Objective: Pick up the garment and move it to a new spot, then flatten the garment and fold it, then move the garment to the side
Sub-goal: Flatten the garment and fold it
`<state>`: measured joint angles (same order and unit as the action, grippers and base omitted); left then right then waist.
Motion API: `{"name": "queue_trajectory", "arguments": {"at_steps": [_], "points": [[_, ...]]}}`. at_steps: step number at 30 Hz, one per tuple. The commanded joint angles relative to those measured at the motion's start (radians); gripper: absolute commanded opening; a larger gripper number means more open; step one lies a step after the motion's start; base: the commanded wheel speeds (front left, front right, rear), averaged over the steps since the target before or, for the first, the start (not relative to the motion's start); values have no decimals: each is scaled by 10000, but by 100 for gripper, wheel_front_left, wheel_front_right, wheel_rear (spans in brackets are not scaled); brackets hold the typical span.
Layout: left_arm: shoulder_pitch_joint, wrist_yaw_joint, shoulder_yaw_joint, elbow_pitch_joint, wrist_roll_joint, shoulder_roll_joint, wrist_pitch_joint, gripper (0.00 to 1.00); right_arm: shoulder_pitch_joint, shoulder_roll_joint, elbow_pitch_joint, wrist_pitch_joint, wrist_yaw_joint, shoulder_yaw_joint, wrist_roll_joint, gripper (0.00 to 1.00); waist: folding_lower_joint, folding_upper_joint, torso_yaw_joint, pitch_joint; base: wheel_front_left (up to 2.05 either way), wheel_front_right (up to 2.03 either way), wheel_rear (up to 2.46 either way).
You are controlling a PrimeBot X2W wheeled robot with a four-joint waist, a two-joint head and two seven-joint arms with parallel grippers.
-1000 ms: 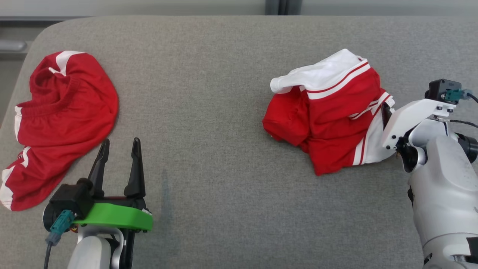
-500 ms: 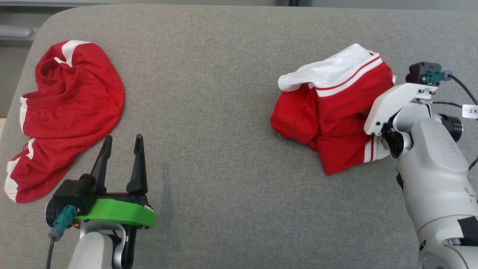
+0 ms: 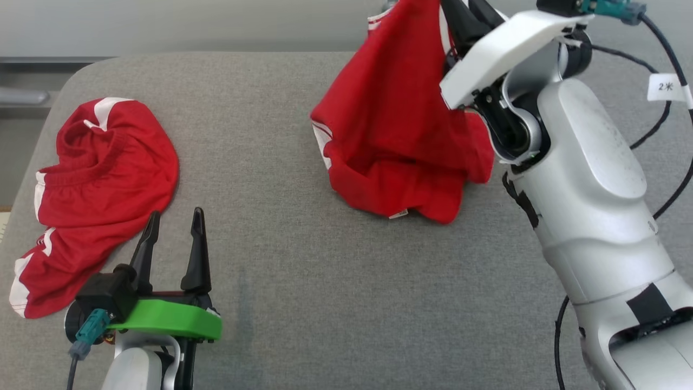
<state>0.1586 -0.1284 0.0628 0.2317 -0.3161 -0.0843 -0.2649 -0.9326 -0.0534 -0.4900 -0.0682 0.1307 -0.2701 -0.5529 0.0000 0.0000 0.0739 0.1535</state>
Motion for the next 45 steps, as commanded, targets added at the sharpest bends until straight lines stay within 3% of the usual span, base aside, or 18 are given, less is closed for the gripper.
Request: {"name": "queue_trajectory", "arguments": {"at_steps": [1,5,11,16,23,30,36,39,44,45], "points": [[-95,-21,-33,-20,-33,1,7,100,-343,-5,221,225,0,-233,-243,0,0,0,-70,-116,0,0,0],[-60,-21,117,16,-57,38,8,100,-1091,22,368,986,0,-740,-778,0,0,0,98,-188,0,0,0],[-90,-20,177,-16,-77,87,7,100,-2293,4,28,2573,0,-914,-2598,0,0,0,275,-183,0,0,0],[-177,-20,26,-44,-67,113,8,100,-2445,12,-881,3202,0,-692,-2453,0,0,0,105,-149,0,0,0],[-240,-20,-27,-89,-42,157,8,100,-633,-237,-2403,3326,0,631,-909,0,0,0,-461,-134,0,0,0],[-342,-21,-66,-61,-8,115,8,100,1792,-779,-2643,3334,0,2476,267,0,0,0,-984,-292,0,0,0],[-377,-21,-10,-53,-9,76,8,100,3375,-355,-2136,2964,0,3966,64,0,0,0,-1234,-364,0,0,0],[-403,-21,25,-41,-43,46,8,100,4057,-128,-1296,2487,0,4239,-342,0,0,0,-1290,-379,0,0,0],[-357,-21,94,-45,-83,26,9,100,5153,-7,-282,2007,0,4775,59,0,0,0,-1294,-346,0,0,0],[-333,-21,111,-33,-85,25,9,100,5254,3,-221,1929,0,4902,154,34,0,0,-1284,-337,0,0,0]]}}
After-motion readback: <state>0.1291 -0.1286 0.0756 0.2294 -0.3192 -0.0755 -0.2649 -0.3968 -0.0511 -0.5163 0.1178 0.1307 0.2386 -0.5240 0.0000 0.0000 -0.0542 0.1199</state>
